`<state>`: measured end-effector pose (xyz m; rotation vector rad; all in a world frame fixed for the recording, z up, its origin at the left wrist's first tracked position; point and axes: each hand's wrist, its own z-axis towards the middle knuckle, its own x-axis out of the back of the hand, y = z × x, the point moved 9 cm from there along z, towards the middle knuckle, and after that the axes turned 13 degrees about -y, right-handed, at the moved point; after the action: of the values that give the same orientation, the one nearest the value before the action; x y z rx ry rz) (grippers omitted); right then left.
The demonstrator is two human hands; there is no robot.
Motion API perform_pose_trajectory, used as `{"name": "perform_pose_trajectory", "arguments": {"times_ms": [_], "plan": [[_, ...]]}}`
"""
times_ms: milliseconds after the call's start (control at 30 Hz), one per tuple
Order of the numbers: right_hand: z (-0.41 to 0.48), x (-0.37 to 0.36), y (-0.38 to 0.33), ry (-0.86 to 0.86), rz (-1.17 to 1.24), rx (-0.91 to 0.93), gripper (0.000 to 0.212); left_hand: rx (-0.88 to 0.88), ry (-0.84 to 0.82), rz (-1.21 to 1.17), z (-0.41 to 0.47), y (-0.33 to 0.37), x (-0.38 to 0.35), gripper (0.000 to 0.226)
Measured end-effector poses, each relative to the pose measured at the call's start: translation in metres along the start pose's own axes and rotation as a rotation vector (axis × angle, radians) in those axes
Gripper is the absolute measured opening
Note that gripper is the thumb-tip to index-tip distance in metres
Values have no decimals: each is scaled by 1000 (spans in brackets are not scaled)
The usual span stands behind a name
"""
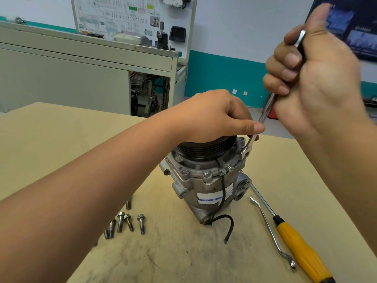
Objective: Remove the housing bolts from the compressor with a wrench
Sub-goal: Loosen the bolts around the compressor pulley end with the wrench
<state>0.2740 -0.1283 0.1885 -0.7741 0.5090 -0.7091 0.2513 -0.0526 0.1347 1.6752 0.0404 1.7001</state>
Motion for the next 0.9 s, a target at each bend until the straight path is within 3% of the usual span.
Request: {"name": "perform_pose_trajectory", "arguments": {"times_ms": [567, 667, 900], "plan": [[2, -9, -3, -90, -21, 40, 46, -11, 14, 2, 0, -1, 1, 21], [4, -12, -1, -136, 5, 23, 48, 17, 24, 23, -1, -3, 3, 7], [15, -27, 9, -235, -62, -109, 38, 19, 64, 10, -3, -4, 6, 11]]}}
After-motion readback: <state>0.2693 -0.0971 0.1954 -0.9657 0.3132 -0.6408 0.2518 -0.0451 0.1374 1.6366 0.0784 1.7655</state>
